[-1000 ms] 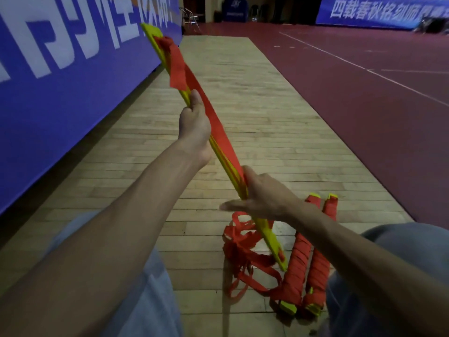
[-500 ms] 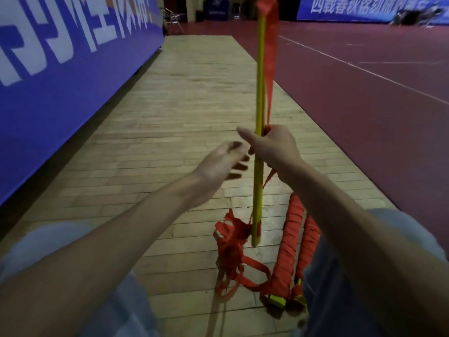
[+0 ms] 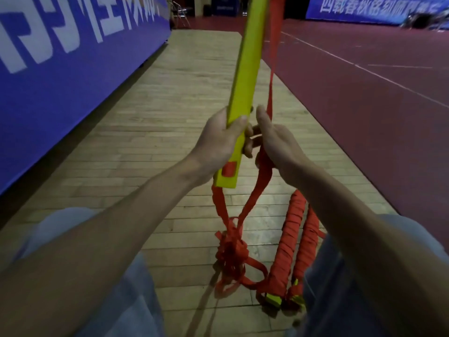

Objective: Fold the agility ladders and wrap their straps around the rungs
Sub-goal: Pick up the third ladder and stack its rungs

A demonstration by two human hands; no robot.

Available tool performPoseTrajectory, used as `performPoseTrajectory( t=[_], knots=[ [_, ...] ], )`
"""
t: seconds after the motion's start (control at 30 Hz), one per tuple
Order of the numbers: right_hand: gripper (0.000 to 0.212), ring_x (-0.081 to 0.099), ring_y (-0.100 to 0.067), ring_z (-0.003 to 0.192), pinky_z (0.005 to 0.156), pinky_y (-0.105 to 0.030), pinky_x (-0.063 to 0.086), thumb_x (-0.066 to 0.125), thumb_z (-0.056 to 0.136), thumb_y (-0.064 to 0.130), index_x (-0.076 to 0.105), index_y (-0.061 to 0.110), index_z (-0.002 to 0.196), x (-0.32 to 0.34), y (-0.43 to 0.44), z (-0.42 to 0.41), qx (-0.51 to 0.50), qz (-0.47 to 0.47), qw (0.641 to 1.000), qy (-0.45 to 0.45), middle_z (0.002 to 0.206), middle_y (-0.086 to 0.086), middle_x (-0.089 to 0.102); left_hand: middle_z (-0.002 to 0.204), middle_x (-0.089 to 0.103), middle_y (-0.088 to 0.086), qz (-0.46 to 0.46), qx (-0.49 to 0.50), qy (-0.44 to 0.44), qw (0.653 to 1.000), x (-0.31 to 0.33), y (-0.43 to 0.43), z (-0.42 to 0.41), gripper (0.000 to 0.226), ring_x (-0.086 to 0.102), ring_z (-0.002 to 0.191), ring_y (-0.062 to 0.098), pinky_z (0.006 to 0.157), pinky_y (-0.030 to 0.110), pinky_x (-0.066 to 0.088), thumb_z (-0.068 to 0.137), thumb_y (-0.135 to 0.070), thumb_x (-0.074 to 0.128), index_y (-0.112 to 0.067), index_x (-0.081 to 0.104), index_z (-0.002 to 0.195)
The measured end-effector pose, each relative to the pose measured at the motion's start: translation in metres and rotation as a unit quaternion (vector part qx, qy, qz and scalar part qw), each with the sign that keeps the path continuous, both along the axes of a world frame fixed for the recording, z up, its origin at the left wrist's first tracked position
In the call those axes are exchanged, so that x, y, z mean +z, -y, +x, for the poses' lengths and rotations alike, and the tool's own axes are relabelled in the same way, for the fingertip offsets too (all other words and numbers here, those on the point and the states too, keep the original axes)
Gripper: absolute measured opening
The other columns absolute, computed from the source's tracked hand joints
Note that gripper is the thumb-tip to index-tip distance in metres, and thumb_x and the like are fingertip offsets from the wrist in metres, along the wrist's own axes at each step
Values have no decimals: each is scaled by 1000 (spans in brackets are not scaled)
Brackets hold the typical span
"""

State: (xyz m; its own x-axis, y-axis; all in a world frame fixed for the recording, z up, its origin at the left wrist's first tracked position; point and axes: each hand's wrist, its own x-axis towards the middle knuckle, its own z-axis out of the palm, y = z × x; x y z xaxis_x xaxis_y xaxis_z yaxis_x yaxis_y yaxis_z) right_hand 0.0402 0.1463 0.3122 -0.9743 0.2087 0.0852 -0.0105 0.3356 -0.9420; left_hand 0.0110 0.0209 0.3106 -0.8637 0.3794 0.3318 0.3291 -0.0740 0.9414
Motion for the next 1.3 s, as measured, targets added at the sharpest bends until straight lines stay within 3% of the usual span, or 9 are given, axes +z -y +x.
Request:
performPoseTrajectory(
  t=[0.1,0.27,0.37,0.47,0.7,0.93,1.13,1.23,1.3],
  knots=[
    [47,62,-14,56,49,-22,48,33,107,40,66,11,88,-9,7,0,64,-38,997,36,74,-3,72,76,54,6,68,-4,35,997,13,15,-8,22,54,52,14,54,25,50,106,-15,39,-4,51,120],
    [40,71,-24,96,105,-42,46,35,107,29,69,6,104,-28,32,-9,118,-192,970,85,95,-12,75,76,52,5,164,-7,129,978,24,31,-14,24,52,49,12,45,22,45,106,-17,38,-1,49,121],
    [44,69,-38,102,95,-38,52,31,108,26,64,-2,108,-29,47,-6,205,-247,941,111,87,-21,72,77,53,5,205,-15,157,966,27,41,-21,22,52,51,12,53,25,43,106,-15,38,-1,50,118],
    [48,64,-28,61,67,-37,59,30,106,38,61,3,96,-22,47,-4,263,-280,913,138,58,-11,56,77,53,5,199,-12,171,965,28,49,-26,21,52,51,12,52,24,45,105,-14,37,-1,49,118],
    [26,24,-6,42,41,-25,14,54,99,21,54,14,74,-5,20,0,381,-80,916,98,56,5,31,74,54,5,109,13,150,983,28,54,-30,22,52,49,13,50,24,42,104,-14,42,1,53,117],
    [10,64,-18,57,56,-28,57,50,99,6,59,3,94,5,3,8,337,81,933,96,76,-4,67,70,56,4,25,22,114,993,17,46,-34,5,53,50,16,50,25,45,98,-6,55,-3,55,102],
    [18,57,3,59,56,-14,42,49,100,2,63,6,110,-11,14,-1,175,310,932,-71,76,4,65,95,64,9,12,94,152,984,5,29,-38,18,67,64,17,64,32,57,104,-13,44,-4,50,119],
    [34,61,-11,74,65,-28,50,49,95,-3,50,9,127,-18,18,-1,130,385,903,-138,90,-3,67,113,69,15,70,76,228,968,1,23,-39,26,72,79,25,60,32,59,105,-17,42,0,54,121],
    [47,57,-17,77,65,-32,45,49,95,-3,37,5,140,-20,21,0,114,421,884,-167,96,-4,63,113,72,14,91,40,268,958,0,22,-38,31,70,98,34,80,43,57,105,-22,39,0,61,110]
  ],
)
